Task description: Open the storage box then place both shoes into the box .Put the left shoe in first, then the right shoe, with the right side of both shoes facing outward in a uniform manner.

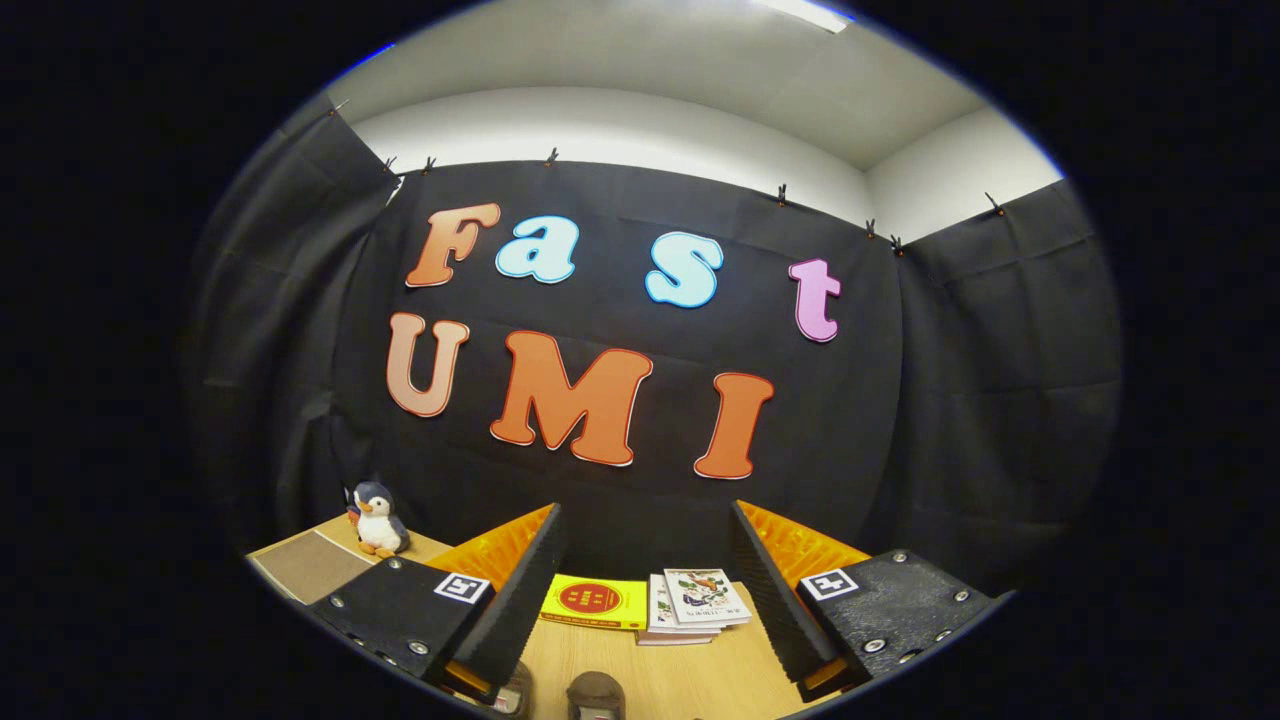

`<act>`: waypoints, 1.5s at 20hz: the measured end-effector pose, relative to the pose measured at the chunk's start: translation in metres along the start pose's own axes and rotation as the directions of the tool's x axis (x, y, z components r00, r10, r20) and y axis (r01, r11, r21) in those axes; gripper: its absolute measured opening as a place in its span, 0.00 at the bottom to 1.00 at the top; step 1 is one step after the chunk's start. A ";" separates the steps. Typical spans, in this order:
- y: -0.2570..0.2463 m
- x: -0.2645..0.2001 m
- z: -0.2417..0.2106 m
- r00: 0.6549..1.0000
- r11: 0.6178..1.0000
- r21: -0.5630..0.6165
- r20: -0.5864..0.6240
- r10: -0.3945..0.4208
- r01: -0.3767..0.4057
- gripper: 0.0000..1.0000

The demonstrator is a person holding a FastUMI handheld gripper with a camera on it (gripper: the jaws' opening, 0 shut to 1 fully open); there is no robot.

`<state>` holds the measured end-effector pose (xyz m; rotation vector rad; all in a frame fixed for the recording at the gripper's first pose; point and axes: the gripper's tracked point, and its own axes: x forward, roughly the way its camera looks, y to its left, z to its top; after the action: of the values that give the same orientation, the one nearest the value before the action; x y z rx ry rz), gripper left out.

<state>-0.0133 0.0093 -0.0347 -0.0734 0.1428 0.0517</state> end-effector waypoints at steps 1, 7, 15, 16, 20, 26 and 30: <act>0.003 0.002 -0.003 1.000 1.000 0.014 0.000 0.011 -0.011 0.97; 0.031 0.012 -0.014 0.994 0.987 0.120 0.049 0.096 -0.102 0.97; 0.143 0.015 -0.110 0.895 0.895 0.247 -0.162 0.417 -0.372 0.97; 0.160 0.012 -0.124 0.866 0.873 0.272 -0.191 0.461 -0.405 0.97; 0.215 0.001 -0.184 0.736 0.787 0.399 -0.314 0.599 -0.470 0.97; 0.276 -0.028 -0.237 0.521 0.642 0.601 -0.396 0.757 -0.476 0.98; 0.315 -0.051 -0.266 0.362 0.529 0.721 -0.395 0.844 -0.448 0.98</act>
<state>-0.1189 0.3004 -0.3119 0.5377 1.0104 0.8693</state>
